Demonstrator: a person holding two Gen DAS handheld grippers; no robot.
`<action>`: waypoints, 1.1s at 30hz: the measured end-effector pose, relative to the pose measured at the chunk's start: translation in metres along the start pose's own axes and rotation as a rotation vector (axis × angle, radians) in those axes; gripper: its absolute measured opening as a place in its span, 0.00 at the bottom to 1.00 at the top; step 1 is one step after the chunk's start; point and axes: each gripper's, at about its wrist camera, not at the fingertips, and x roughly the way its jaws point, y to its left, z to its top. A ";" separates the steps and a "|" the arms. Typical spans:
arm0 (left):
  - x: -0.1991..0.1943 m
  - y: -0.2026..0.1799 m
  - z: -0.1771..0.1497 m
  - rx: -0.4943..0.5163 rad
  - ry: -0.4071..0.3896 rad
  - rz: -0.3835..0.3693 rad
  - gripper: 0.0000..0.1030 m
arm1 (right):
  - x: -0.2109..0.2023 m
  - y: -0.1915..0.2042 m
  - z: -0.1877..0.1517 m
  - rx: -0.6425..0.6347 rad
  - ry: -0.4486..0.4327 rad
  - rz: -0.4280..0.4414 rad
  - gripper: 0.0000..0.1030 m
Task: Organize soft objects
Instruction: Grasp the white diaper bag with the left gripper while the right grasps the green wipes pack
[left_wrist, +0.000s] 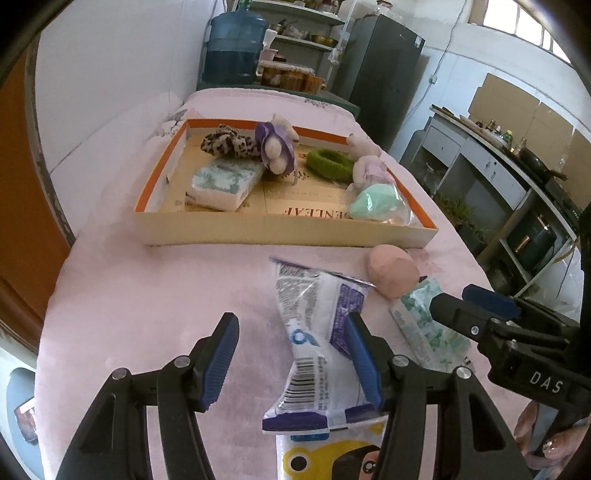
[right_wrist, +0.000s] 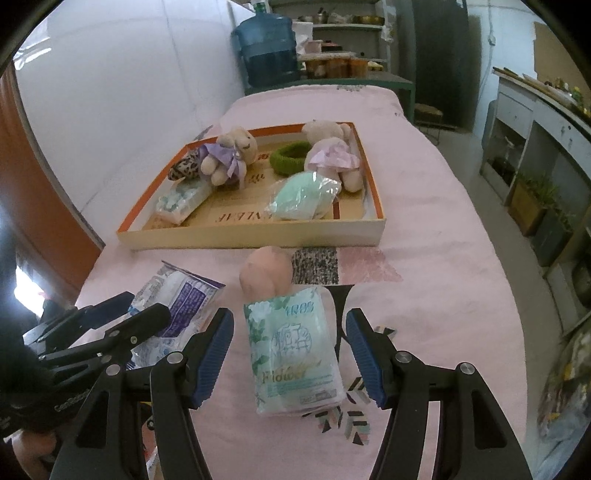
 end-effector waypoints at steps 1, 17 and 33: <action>0.001 0.000 0.000 -0.002 0.004 -0.002 0.57 | 0.001 0.001 0.000 -0.003 0.005 -0.002 0.67; 0.019 0.000 -0.003 -0.033 0.044 -0.033 0.57 | 0.014 -0.001 -0.014 -0.030 0.043 -0.030 0.70; 0.013 -0.007 -0.010 -0.014 0.018 -0.100 0.29 | 0.006 0.012 -0.018 -0.078 0.019 -0.019 0.42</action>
